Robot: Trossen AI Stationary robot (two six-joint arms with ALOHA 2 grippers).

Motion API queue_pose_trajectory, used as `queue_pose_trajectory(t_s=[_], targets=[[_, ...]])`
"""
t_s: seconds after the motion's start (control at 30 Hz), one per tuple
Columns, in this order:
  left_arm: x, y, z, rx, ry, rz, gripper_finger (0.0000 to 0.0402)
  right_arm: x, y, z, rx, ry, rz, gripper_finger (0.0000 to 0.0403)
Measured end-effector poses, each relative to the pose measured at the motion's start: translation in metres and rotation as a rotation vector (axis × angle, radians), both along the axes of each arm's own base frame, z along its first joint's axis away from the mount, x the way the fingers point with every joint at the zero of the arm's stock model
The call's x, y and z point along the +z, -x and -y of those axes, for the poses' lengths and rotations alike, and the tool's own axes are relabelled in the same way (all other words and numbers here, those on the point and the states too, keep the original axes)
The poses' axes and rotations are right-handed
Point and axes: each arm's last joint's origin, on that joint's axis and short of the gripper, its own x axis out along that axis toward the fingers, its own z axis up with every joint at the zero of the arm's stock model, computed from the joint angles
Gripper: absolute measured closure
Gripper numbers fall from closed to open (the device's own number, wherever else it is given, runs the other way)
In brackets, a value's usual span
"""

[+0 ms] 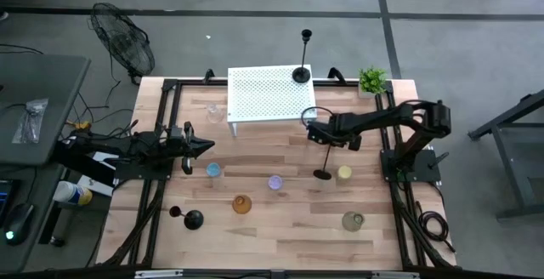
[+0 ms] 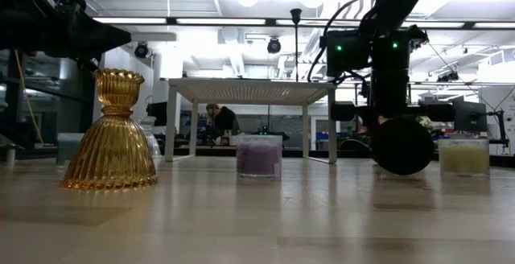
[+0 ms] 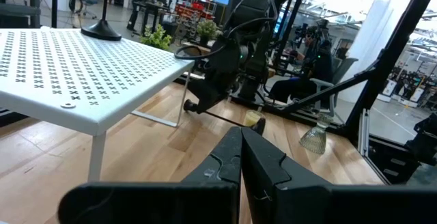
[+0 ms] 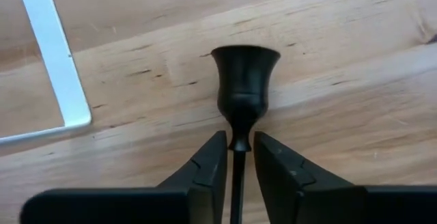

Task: Pick & Place candle stick holders
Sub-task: Put the top black candle holder on the shelf

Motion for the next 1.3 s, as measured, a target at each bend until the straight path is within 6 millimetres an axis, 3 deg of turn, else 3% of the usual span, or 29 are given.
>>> queue_pose_trajectory(t_s=[0.17,0.67,1.3], targets=[[0.000,0.000,0.000,0.000,0.000,0.000,0.0401,0.000,-0.001,-0.003,0.007,-0.001,0.000,0.0363],[0.000,0.000,0.000,0.000,0.000,0.000,0.0401,0.002,-0.003,-0.018,0.066,-0.011,0.008,0.0367],[0.000,0.000,0.000,0.000,0.000,-0.001,0.0401,0.050,0.010,-0.040,0.199,0.111,0.140,0.0368]])
